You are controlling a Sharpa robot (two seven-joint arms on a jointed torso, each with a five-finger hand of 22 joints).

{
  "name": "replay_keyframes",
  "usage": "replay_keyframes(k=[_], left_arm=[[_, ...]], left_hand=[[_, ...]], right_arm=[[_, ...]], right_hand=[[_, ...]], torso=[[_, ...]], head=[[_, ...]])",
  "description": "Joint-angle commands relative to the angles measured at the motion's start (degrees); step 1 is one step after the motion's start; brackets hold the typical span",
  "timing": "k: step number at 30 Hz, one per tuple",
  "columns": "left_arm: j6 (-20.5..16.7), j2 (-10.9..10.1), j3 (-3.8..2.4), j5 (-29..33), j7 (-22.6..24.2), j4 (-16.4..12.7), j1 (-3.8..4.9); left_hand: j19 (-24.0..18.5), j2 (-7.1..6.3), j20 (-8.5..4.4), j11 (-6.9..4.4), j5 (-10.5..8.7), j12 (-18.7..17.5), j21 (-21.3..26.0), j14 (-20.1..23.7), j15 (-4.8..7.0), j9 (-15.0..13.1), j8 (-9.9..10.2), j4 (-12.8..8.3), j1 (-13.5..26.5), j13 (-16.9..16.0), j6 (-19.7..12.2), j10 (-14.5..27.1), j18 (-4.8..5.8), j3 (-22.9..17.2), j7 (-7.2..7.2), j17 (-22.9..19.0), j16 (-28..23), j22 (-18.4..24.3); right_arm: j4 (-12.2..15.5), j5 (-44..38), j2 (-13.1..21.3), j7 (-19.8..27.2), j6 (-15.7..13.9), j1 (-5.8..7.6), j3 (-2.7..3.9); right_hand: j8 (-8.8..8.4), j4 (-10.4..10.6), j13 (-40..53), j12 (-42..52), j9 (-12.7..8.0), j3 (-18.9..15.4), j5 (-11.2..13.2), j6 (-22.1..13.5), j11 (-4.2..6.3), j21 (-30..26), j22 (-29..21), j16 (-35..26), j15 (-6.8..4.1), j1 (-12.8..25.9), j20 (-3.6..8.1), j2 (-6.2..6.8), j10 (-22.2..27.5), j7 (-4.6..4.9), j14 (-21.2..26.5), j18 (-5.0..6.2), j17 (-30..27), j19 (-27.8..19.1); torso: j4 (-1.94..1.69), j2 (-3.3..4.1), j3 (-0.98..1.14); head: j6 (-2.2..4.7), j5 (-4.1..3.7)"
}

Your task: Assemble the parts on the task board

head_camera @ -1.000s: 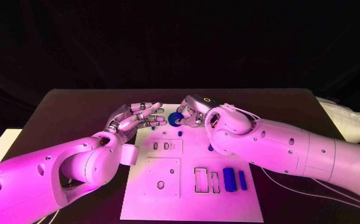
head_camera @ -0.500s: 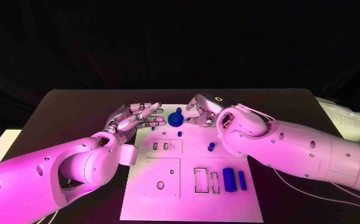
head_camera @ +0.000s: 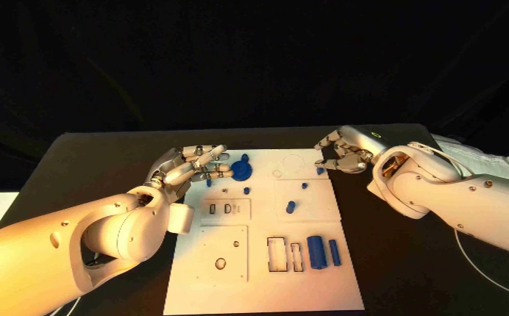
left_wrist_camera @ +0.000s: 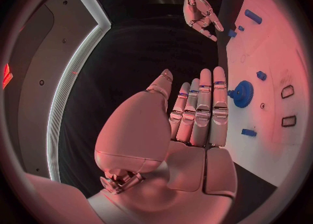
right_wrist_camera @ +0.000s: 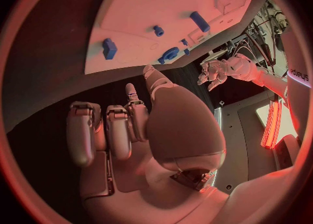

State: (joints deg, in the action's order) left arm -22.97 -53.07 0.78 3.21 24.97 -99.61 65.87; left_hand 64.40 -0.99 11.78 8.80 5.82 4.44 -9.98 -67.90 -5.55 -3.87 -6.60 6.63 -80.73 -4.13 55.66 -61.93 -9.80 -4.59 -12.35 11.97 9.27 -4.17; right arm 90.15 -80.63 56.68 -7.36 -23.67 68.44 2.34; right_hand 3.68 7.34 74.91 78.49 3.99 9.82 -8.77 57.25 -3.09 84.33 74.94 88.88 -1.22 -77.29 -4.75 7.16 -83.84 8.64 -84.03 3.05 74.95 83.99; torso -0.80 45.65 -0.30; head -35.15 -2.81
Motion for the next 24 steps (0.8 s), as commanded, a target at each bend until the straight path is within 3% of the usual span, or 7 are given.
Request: replay_keyframes(k=[1, 3, 14, 24], left_arm=[[1.44, 0.22, -0.04, 0.06, 0.30, 0.11, 0.07], [1.49, 0.30, -0.04, 0.06, 0.30, 0.21, 0.06], [1.64, 0.62, -0.02, 0.06, 0.25, 0.79, 0.04], [1.68, 0.70, -0.02, 0.06, 0.22, 0.94, 0.04]], left_hand=[[0.34, 0.54, -0.15, 0.35, -0.27, -0.21, 0.22, 0.21, -0.19, 0.04, 0.30, -0.40, -0.22, 0.03, 0.00, -0.17, -0.57, 0.01, -0.34, 0.07, -0.30, 0.09], [0.34, 0.54, -0.15, 0.35, -0.27, -0.21, 0.22, 0.21, -0.19, 0.04, 0.30, -0.40, -0.22, 0.03, 0.00, -0.17, -0.57, 0.01, -0.34, 0.07, -0.30, 0.09], [0.34, 0.54, -0.15, 0.35, -0.27, -0.21, 0.22, 0.21, -0.19, 0.04, 0.30, -0.40, -0.22, 0.03, 0.00, -0.17, -0.57, 0.01, -0.34, 0.07, -0.30, 0.09], [0.34, 0.54, -0.15, 0.35, -0.27, -0.21, 0.22, 0.21, -0.19, 0.04, 0.30, -0.40, -0.22, 0.03, 0.00, -0.17, -0.57, 0.01, -0.34, 0.07, -0.30, 0.09]], right_arm=[[-1.47, 4.37, 0.49, 7.72, 1.22, -0.34, -0.01], [-2.55, 4.68, 0.66, 8.48, 1.42, -0.62, -0.02], [-6.34, 4.99, -0.16, 9.99, 3.34, -2.27, -0.04], [-7.56, 3.44, -1.39, 9.79, 2.71, -3.26, -0.04]], right_hand=[[-0.21, -0.34, 6.99, -0.32, -0.09, -0.13, 0.15, -0.54, -0.39, 0.21, 2.82, 0.36, 0.47, -0.32, -0.48, 0.19, -0.23, -0.10, -5.56, -0.48, 13.11, 0.05], [-0.23, -0.47, 6.93, -0.43, -0.12, -0.32, 0.08, -0.82, -0.44, 0.19, 2.78, 0.40, 0.51, -0.44, -0.52, 0.34, -0.17, -0.05, -5.58, -0.47, 13.22, 0.02], [-0.18, -0.84, 6.95, -0.44, -0.12, -0.49, -0.11, -1.20, -0.51, 0.26, 2.94, 0.48, 0.59, -0.97, -0.60, 0.34, -0.16, 0.02, -5.62, -0.50, 13.44, 0.06], [0.06, -1.48, 7.26, -0.06, 0.06, -0.10, 0.04, -0.68, -0.51, 0.34, 3.11, 0.56, 0.60, -2.04, -0.66, -0.77, -0.38, 0.03, -5.67, -0.53, 13.65, 0.11]], torso=[[0.60, -0.22, 0.34], [0.72, -0.24, 0.51], [0.67, -0.08, 1.08], [0.68, -0.02, 1.12]], head=[[-0.07, 0.09], [-0.13, 0.26], [-0.57, 0.43], [-0.86, 0.52]])
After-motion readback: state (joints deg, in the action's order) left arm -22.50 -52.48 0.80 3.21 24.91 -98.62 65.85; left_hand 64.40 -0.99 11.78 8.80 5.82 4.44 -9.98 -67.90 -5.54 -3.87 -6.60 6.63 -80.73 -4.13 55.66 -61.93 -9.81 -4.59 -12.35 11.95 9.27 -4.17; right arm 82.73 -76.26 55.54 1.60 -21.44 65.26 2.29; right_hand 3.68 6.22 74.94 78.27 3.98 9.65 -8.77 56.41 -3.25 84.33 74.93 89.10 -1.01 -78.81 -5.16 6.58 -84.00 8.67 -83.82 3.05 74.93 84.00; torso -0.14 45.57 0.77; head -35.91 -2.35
